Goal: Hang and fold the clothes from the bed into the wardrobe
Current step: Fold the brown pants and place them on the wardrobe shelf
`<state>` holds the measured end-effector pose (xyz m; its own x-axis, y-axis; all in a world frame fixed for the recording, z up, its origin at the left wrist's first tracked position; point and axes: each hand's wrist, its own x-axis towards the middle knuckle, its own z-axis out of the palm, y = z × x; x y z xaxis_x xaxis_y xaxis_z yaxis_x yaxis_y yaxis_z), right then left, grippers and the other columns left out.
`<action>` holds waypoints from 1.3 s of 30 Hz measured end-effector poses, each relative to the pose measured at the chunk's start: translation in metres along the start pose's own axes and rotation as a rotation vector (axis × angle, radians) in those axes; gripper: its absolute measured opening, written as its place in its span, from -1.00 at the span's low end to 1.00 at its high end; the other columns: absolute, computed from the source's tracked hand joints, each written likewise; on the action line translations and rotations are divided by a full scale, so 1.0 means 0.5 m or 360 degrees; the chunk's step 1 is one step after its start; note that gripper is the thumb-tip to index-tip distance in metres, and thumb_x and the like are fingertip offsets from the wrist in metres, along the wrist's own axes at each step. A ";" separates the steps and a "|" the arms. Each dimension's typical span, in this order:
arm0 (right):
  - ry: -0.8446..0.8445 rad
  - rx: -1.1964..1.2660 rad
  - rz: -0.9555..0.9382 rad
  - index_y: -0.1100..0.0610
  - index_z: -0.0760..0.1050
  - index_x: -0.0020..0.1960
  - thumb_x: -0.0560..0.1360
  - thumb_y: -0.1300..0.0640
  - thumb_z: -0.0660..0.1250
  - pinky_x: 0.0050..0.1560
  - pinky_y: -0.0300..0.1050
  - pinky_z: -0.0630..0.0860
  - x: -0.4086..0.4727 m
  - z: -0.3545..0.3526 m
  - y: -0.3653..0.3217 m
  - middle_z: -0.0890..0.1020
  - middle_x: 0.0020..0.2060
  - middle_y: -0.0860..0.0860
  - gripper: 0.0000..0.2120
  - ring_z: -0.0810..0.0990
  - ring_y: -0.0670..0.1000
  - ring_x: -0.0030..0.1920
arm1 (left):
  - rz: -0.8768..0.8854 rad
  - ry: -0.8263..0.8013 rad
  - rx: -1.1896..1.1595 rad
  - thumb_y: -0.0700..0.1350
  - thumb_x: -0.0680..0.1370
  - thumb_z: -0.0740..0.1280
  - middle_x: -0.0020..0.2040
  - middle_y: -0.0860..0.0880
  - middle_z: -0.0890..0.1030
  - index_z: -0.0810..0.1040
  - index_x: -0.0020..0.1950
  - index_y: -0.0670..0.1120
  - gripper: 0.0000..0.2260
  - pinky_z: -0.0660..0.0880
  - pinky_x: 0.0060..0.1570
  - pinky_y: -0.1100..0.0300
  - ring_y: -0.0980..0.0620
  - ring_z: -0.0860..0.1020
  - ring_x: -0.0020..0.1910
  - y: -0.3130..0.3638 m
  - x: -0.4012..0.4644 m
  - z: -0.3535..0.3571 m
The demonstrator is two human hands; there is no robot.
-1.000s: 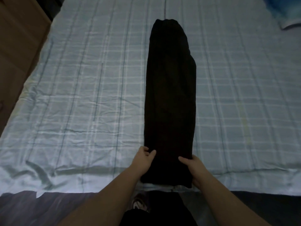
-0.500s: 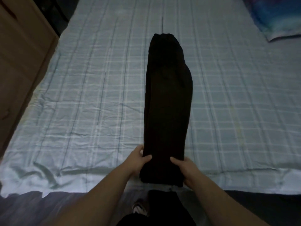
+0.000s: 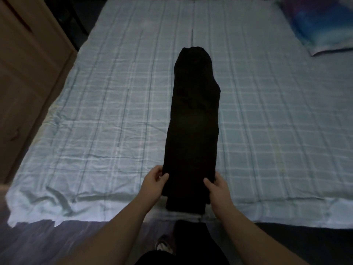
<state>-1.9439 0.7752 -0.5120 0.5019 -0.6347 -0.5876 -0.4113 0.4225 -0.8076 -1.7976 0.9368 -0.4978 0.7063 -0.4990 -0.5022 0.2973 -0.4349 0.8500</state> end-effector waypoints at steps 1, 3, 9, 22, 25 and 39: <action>-0.0005 -0.0219 0.0117 0.25 0.50 0.29 0.58 0.36 0.27 0.12 -0.09 0.55 0.001 0.001 0.025 0.65 0.15 0.18 -0.71 0.63 0.09 0.09 | -0.0142 -0.0020 0.0100 -0.23 0.60 0.33 -0.07 -0.12 0.67 0.56 0.09 -0.14 -0.92 0.58 0.00 0.04 -0.10 0.66 -0.01 -0.034 -0.004 0.000; -0.0089 -0.0665 0.0378 0.31 0.50 0.30 0.60 0.22 0.31 0.10 -0.12 0.49 -0.003 -0.001 0.073 0.62 0.19 0.24 -0.70 0.60 0.13 0.10 | -0.0481 -0.0032 0.0262 -0.17 0.58 0.38 -0.09 -0.15 0.66 0.57 0.06 -0.17 -0.90 0.60 -0.13 0.04 -0.14 0.65 -0.09 -0.102 -0.003 0.006; -0.0039 -0.0842 0.0509 0.33 0.51 0.23 0.55 0.23 0.33 -0.07 -0.16 0.49 0.004 -0.012 0.115 0.63 -0.01 0.21 -0.71 0.61 0.16 0.00 | -0.0626 -0.0023 0.0415 -0.20 0.52 0.39 -0.07 -0.15 0.65 0.55 -0.01 -0.11 -0.92 0.57 -0.21 0.09 -0.08 0.64 -0.13 -0.155 0.017 0.020; -0.0154 -0.0503 0.0392 0.07 0.51 0.06 0.41 0.48 0.39 0.02 0.07 0.62 0.001 -0.037 0.193 0.64 0.04 0.22 -0.62 0.65 0.17 0.01 | -0.0519 -0.0422 0.0170 -0.24 0.49 0.47 0.04 -0.14 0.69 0.60 0.10 -0.10 -0.79 0.58 0.17 0.00 -0.09 0.66 0.06 -0.206 0.001 0.023; -0.0100 -0.0272 0.0472 0.13 0.47 0.07 0.44 0.51 0.34 -0.21 -0.10 0.59 0.015 -0.043 0.197 0.61 0.02 0.22 -0.65 0.62 0.14 -0.07 | -0.0465 -0.0458 0.0183 -0.20 0.53 0.44 0.05 -0.12 0.68 0.60 0.13 -0.08 -0.82 0.56 0.13 0.05 -0.05 0.65 0.05 -0.196 0.007 0.027; -0.0079 -0.0559 0.0282 0.03 0.19 0.38 0.48 0.29 0.38 -0.11 -0.13 0.59 -0.042 -0.047 0.170 0.55 0.12 0.17 -0.42 0.63 0.07 -0.03 | -0.0490 -0.0283 0.0066 -0.14 0.46 0.48 -0.13 -0.24 0.62 0.40 0.13 -0.05 -0.66 0.61 -0.12 -0.07 -0.19 0.62 -0.22 -0.168 -0.050 0.013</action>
<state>-2.0070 0.8092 -0.5673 0.4326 -0.5362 -0.7248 -0.7258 0.2699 -0.6328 -1.8443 0.9810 -0.5580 0.4637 -0.4609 -0.7567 0.4497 -0.6135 0.6492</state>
